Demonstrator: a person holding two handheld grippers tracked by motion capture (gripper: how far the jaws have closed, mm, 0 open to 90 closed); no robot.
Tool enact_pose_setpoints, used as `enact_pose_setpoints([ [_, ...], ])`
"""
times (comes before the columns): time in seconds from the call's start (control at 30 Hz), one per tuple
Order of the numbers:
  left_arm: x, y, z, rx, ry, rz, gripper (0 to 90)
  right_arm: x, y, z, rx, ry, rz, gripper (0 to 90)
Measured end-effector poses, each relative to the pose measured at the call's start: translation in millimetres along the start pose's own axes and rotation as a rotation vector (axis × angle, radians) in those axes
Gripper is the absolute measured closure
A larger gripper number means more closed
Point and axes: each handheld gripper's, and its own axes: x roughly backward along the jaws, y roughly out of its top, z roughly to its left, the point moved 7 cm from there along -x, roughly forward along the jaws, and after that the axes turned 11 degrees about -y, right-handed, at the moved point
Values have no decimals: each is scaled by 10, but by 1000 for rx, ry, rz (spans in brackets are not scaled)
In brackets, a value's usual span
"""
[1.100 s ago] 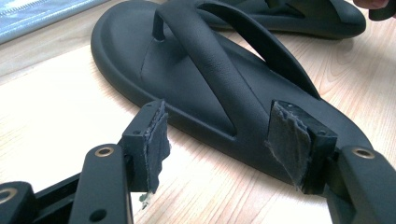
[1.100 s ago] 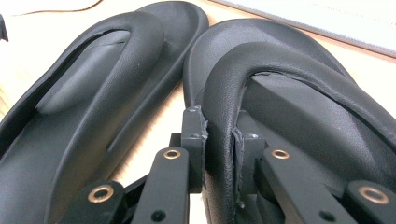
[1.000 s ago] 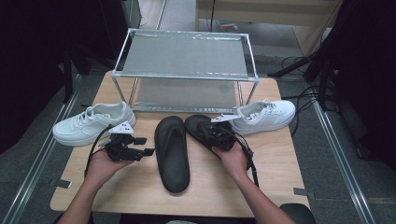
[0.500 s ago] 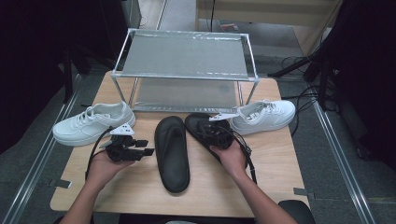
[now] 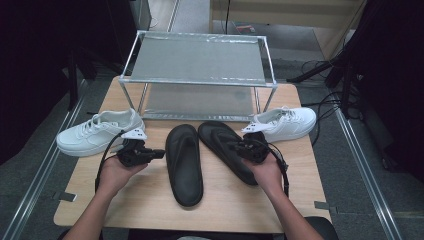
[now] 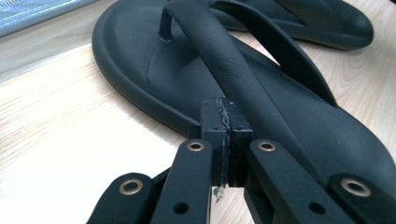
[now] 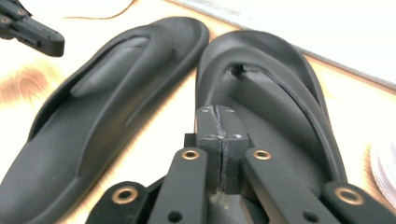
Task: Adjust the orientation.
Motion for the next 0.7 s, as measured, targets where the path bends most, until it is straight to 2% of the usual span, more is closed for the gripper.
enact_pose_setpoints([
  [0.27, -82, 38, 123, -1, 16, 6, 899, -149, -117, 12, 44, -9, 66, 900],
  [0.4, -116, 24, 164, 4, 16, 16, 899, -195, -128, 32, 52, -20, 70, 900],
  [0.57, -194, 25, 136, -4, -1, 37, 899, -206, -130, 34, 37, -12, 72, 900],
  [0.7, -284, 19, 72, -30, -13, 83, 899, -222, -125, 84, 37, 9, 67, 900],
])
